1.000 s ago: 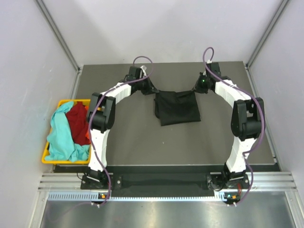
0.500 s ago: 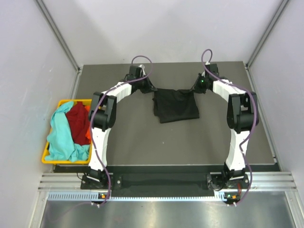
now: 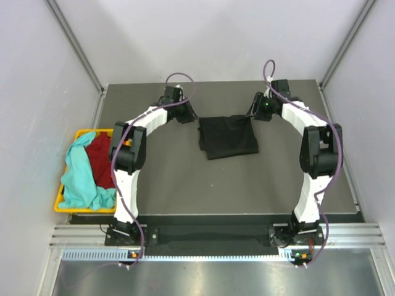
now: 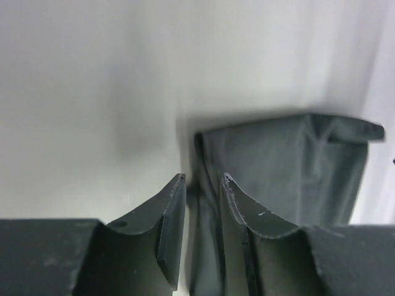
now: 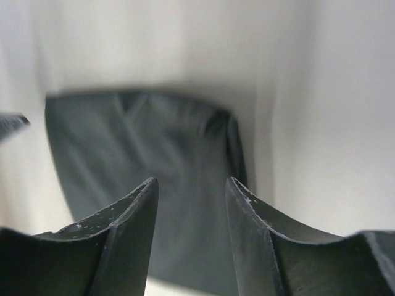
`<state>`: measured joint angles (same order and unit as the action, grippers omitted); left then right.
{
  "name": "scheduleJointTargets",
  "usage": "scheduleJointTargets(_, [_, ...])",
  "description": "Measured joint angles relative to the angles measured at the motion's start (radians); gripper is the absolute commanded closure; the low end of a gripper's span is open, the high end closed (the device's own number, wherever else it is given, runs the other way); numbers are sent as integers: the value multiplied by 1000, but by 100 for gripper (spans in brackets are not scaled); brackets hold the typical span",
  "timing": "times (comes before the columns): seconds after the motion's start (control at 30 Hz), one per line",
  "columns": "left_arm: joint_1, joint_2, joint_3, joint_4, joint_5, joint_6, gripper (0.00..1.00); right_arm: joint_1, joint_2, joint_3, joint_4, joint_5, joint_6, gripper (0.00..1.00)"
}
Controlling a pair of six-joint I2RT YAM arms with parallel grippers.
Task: Fold and stack the t-shirts
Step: Fold the tshirt
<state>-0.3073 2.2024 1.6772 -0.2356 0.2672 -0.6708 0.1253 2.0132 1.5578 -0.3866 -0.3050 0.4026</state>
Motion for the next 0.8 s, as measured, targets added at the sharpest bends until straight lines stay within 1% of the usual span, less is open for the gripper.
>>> scheduleJointTargets(0.17, [-2, -137, -128, 10, 32, 20, 65, -2, -146, -132, -34, -34, -91, 50])
scheduleJointTargets(0.27, [-8, -193, -219, 45, 77, 19, 64, -3, -146, -147, -50, -57, -139, 50])
scheduleJointTargets(0.37, [-20, -200, -282, 63, 114, 18, 64, -5, -130, -169, -56, -68, -170, 50])
scheduleJointTargets(0.53, [-51, -195, -303, 51, 137, 19, 64, -6, -92, -210, -62, -79, -202, 50])
scheduleJointTargets(0.63, [-66, -195, -309, 61, 143, 19, 64, -6, -84, -236, -60, -95, -212, 55])
scheduleJointTargets(0.67, [-69, -195, -313, 64, 147, 19, 64, -6, -84, -246, -56, -102, -212, 60])
scheduleJointTargets(0.7, [-73, -195, -319, 68, 149, 19, 65, -6, -84, -258, -47, -108, -212, 61])
scheduleJointTargets(0.8, [-75, -195, -340, 68, 149, 20, 66, -6, -84, -297, -31, -116, -209, 62])
